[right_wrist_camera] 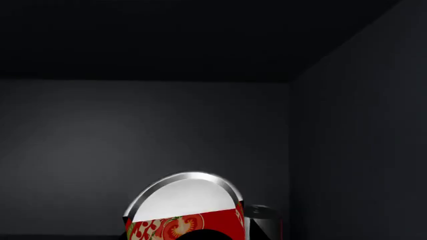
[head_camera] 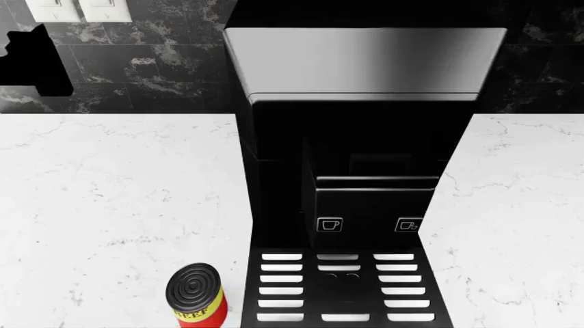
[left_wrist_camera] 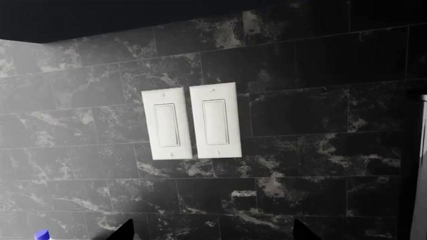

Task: Pick the cans from the counter and place them in their designated side in the cabinet.

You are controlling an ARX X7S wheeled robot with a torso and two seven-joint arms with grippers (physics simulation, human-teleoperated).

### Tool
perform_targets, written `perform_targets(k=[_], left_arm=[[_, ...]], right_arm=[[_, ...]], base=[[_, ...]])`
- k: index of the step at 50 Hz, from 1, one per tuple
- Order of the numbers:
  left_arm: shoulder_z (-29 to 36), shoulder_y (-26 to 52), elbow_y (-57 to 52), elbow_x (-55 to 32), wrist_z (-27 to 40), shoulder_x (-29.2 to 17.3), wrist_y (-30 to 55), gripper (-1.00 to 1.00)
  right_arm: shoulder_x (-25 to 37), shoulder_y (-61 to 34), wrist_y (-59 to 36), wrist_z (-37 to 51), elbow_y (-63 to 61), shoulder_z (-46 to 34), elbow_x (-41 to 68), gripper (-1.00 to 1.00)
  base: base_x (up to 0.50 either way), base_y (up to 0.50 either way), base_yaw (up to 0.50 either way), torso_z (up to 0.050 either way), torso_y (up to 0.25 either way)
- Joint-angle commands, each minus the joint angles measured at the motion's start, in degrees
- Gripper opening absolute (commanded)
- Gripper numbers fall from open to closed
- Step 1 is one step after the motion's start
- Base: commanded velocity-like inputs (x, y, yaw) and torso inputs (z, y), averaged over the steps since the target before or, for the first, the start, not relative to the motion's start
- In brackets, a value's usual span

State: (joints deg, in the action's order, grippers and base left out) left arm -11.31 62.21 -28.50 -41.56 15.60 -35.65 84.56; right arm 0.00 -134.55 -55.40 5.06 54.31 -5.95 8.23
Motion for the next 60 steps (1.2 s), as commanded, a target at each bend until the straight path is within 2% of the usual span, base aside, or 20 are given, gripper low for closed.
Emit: perform_targets(k=[1, 10, 16, 27, 39, 60], left_arm=[[-0.07, -0.09, 0.13, -0.65, 0.70, -0.17, -0.36, 1.00], [0.05, -0.25, 0.18, -0.96, 1.08, -0.36, -0.94, 1.00], [0.11, -0.21, 0.24, -1.21, 1.49, -0.45, -0.85, 1.00], [0.77, -0.23, 0.28, -1.51, 1.94, -1.00, -1.17, 1.00], [0.81, -0.24, 0.44, -2.14, 2.40, -1.18, -1.32, 1.00], [1.19, -0.27, 0.71, -3.20, 3.08, -1.70, -1.72, 1.00]], right_arm=[[0.01, -0.45, 0.83, -0.64, 0.83, -1.08, -0.79, -1.00], [0.01, -0.45, 0.31, 2.51, 3.76, 1.56, -0.66, -1.00], [0.32, -0.45, -1.09, 8.18, 6.18, 6.71, -2.22, -1.00], [1.53, -0.45, -5.51, 16.21, 12.48, 7.64, -0.60, -1.00], [2.19, -0.45, -8.20, 17.34, 13.63, 8.03, 0.32, -1.00], [1.83, -0.45, -5.99, 14.73, 17.72, 8.42, -0.64, -1.00]], base=[[0.00, 0.00, 0.00, 0.000, 0.000], [0.00, 0.00, 0.00, 0.000, 0.000], [0.00, 0.00, 0.00, 0.000, 0.000], [0.00, 0.00, 0.00, 0.000, 0.001], [0.00, 0.00, 0.00, 0.000, 0.000], [0.00, 0.00, 0.00, 0.000, 0.000]])
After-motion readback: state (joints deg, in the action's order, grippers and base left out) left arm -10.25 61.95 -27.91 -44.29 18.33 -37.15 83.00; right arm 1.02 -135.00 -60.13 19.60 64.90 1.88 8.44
